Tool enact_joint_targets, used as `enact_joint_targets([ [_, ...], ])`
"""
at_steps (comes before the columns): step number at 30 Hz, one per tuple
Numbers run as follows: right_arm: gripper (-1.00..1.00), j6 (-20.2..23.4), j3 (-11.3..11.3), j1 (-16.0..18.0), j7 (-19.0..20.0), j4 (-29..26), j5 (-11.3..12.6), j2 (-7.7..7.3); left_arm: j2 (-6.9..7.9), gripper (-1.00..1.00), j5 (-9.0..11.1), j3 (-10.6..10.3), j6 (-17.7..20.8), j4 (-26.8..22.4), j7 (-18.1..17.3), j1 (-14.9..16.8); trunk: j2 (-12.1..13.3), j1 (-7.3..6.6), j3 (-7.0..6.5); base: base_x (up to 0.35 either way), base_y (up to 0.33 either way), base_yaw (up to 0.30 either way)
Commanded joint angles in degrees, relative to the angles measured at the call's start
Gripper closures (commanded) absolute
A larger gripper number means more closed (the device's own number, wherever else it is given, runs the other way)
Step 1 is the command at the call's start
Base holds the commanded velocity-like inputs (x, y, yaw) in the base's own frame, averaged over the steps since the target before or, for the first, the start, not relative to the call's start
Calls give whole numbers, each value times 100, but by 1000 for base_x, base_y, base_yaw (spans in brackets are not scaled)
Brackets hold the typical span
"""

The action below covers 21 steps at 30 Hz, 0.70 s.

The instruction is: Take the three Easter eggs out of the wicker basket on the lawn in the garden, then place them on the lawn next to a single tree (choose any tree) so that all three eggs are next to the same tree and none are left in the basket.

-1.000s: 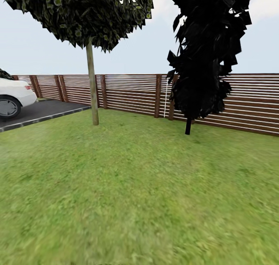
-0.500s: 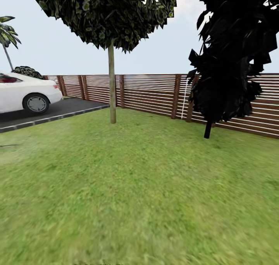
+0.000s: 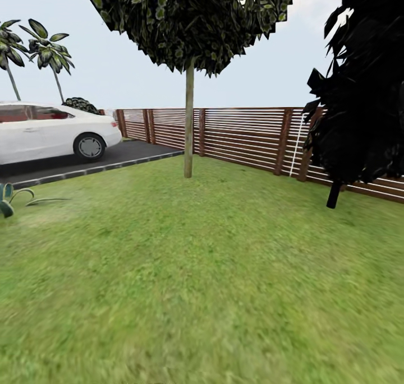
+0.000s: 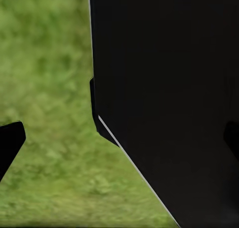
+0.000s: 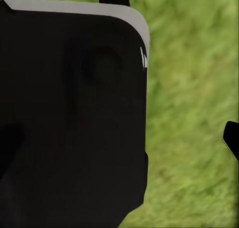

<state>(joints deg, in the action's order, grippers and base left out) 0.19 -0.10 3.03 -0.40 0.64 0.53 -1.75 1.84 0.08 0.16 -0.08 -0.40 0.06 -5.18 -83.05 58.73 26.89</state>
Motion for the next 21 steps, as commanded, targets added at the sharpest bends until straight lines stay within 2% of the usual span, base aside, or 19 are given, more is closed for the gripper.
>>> enact_joint_targets([
  [1, -100, 1, 4, 5, -4, 7, 3, 0, 0, -100, 1, 1, -1, -4, 0, -1, -2, 0, 4, 0, 0, 298],
  [21, -100, 1, -10, 5, -4, 6, 10, 0, 9, -100, 7, 1, -8, -13, 2, -1, -2, 0, 4, 0, 0, 298],
])
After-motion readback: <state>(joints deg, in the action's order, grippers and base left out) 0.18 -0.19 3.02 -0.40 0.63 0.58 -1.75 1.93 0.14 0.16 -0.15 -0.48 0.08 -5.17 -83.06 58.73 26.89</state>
